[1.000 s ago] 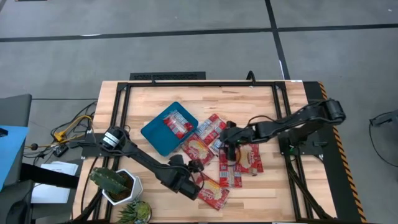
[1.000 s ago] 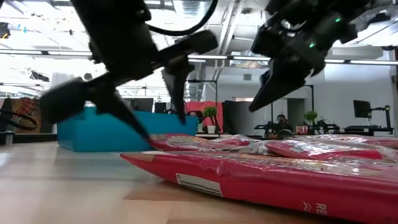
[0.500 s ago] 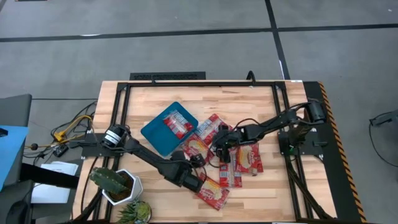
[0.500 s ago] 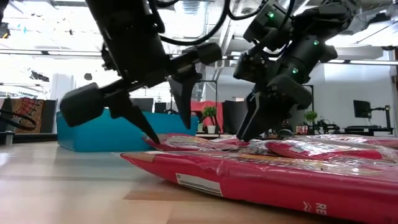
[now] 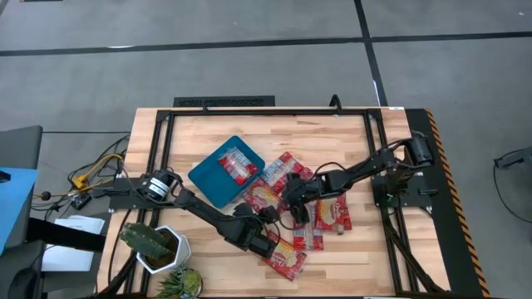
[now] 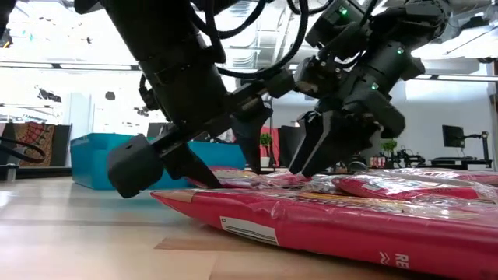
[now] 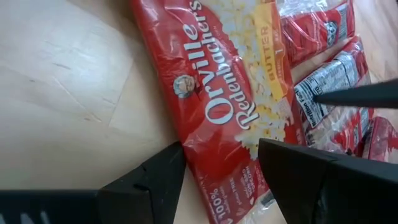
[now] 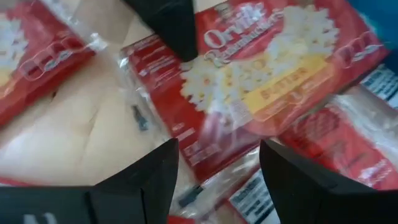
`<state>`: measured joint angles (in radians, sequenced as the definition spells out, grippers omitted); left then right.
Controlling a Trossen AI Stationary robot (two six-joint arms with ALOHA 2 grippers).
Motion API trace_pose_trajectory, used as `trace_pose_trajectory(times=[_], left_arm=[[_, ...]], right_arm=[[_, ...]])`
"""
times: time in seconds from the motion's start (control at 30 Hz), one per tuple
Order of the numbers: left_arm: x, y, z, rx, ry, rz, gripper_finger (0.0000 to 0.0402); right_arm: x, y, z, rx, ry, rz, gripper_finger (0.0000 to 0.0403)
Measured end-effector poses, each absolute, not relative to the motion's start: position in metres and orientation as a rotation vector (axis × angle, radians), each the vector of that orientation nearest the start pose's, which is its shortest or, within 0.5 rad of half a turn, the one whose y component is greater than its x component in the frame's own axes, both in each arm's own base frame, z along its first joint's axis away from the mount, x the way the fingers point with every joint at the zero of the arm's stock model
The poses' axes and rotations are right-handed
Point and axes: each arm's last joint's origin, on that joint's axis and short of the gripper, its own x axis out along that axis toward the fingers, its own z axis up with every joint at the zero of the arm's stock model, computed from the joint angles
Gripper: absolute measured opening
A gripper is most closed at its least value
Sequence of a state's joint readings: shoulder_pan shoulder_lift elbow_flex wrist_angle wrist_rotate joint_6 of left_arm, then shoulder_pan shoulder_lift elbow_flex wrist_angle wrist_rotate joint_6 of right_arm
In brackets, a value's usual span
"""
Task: Sort popcorn bags into baskets
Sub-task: Put the red popcorn bag into the blue bin
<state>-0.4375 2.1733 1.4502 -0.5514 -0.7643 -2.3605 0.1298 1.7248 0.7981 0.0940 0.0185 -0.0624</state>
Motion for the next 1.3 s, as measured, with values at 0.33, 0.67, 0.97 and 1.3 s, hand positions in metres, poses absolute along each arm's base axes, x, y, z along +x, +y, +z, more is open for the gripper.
trace_pose_trajectory(times=[0.33,0.67,0.97,1.3], left_arm=[[0.393,-0.153,0.119,-1.38,0.118,1.152,0.0182],[0.397,-0.147,0.113,-1.382,0.114,1.161,0.002],[0.402,-0.153,0.118,-1.399,0.134,1.105,0.0003],[0.416,-0.174,0.146,-1.481,0.129,1.001,0.0001]], right_arm=[[0.32,0.049,0.136,-0.142,0.774,0.181,0.0249],[0.323,0.051,0.109,-0.143,0.853,0.188,0.0249],[0.308,0.049,0.147,-0.129,0.83,0.196,0.0249],[0.271,0.029,0.215,-0.112,0.763,0.132,0.0249]])
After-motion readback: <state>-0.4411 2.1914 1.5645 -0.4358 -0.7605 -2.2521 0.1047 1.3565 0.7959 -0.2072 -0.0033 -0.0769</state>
